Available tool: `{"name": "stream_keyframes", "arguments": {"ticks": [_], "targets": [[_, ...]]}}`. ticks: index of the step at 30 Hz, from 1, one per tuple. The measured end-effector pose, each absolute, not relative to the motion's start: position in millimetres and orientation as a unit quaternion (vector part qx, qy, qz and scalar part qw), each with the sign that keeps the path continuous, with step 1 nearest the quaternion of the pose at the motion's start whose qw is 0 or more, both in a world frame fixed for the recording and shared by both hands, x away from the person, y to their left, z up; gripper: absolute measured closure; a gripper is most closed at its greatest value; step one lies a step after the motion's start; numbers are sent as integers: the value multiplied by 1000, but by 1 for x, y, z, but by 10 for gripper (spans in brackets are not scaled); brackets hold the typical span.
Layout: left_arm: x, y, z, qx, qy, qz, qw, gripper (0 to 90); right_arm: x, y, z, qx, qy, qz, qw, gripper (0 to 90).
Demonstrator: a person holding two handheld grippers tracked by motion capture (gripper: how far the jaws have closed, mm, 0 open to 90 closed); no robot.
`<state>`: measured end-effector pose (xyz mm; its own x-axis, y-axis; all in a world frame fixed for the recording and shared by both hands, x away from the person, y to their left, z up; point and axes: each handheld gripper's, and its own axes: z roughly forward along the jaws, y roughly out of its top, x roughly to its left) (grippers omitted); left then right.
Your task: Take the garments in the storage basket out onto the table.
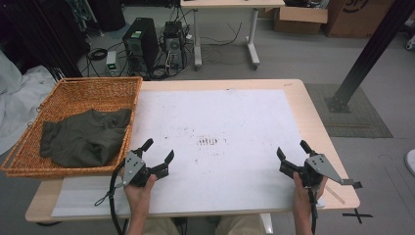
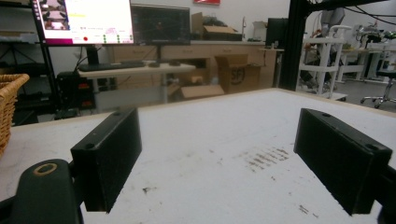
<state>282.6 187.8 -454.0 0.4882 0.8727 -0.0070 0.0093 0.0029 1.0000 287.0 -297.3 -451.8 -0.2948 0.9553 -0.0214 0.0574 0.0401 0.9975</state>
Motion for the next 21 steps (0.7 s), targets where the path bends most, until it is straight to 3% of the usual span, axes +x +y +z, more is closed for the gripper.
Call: {"name": "stream_keyframes", "arguments": {"ticks": [21], "targets": [[283, 185, -453, 606, 383, 369, 592, 156, 287, -296, -452, 426, 594, 541, 416, 139]]}}
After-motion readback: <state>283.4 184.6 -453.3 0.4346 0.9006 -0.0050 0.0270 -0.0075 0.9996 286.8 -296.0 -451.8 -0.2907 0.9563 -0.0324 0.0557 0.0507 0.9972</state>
